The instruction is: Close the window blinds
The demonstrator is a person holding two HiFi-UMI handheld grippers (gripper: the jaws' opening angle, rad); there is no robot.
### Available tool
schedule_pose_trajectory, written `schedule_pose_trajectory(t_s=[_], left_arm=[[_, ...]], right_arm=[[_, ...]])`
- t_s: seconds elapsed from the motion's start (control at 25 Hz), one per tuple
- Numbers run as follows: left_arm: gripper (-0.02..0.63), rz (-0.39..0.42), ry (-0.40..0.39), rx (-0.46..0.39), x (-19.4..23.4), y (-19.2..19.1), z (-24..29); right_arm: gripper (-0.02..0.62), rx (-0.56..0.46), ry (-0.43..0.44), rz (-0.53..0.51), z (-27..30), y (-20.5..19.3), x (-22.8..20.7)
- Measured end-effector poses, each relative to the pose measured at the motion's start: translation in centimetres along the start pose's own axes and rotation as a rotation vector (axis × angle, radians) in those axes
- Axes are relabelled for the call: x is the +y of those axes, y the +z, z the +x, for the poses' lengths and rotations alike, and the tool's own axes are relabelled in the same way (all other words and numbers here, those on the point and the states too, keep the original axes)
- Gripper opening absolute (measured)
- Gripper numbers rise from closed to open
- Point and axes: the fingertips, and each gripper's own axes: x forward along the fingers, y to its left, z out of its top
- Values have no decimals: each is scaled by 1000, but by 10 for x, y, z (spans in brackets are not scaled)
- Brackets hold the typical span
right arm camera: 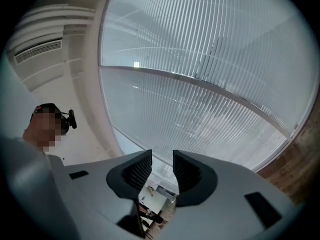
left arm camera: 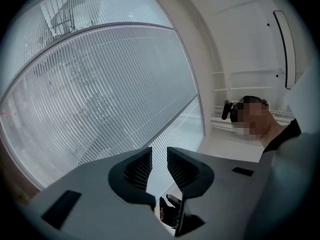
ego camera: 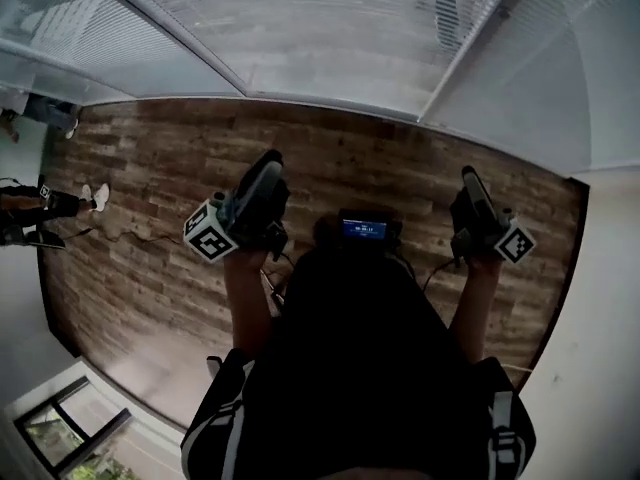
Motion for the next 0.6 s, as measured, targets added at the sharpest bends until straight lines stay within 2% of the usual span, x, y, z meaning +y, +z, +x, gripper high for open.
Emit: schedule_pose_trajectory(t_s=[0.2, 0.44, 0.6], left_arm=[[89, -40, -28, 1, 4, -9, -4], [89, -45, -57, -12, 12, -7, -7], [89, -111, -69, 2, 10, -26, -6]], right_arm=[[132, -25, -70, 19, -20, -8, 4], [132, -25, -104, 9, -17, -19, 6], [112, -38, -229, -17, -50, -20, 15]])
